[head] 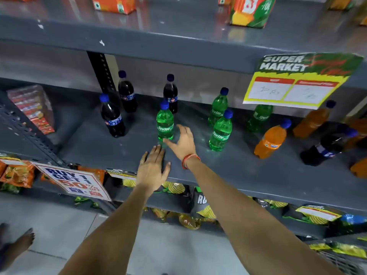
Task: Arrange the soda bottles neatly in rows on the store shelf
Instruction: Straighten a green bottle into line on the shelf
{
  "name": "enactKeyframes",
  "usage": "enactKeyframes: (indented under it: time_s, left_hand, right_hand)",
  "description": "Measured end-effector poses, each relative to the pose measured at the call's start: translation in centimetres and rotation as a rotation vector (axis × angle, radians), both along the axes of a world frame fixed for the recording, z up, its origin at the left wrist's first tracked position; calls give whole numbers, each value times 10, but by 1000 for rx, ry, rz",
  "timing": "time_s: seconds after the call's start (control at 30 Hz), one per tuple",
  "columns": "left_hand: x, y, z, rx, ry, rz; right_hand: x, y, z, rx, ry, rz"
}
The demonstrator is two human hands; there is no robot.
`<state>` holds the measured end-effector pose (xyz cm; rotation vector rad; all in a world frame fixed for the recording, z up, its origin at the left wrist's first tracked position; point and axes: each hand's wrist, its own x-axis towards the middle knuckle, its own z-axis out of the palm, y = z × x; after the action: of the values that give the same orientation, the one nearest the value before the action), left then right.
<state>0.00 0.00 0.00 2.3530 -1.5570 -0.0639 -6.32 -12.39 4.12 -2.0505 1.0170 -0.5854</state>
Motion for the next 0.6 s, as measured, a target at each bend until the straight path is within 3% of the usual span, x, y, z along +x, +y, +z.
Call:
enactKeyframes:
  time_s: [0.3, 0.6]
  left_hand:
    - [6, -4, -9, -28, -73, 17]
    - [7, -2, -9, -9, -60, 20]
  right_hand:
    - [33, 1, -14, 71, -162, -123]
    - [25, 2, -17, 54, -200, -226]
